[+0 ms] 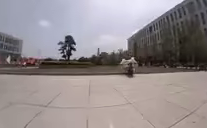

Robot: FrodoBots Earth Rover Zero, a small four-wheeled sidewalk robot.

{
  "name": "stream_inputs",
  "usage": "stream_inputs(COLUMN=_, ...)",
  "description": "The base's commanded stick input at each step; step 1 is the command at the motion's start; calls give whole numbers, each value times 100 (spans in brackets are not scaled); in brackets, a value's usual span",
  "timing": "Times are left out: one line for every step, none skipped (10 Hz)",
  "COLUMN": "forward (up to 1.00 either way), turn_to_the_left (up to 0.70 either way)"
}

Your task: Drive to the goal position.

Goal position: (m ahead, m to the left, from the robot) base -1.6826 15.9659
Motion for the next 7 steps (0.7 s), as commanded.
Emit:
stream_inputs(forward=0, turn_to_the_left=70)
stream_inputs(forward=0, turn_to_the_left=70)
stream_inputs(forward=0, turn_to_the_left=70)
stream_inputs(forward=0, turn_to_the_left=70)
stream_inputs(forward=0, turn_to_the_left=70)
stream_inputs(forward=0, turn_to_the_left=70)
stream_inputs(forward=0, turn_to_the_left=70)
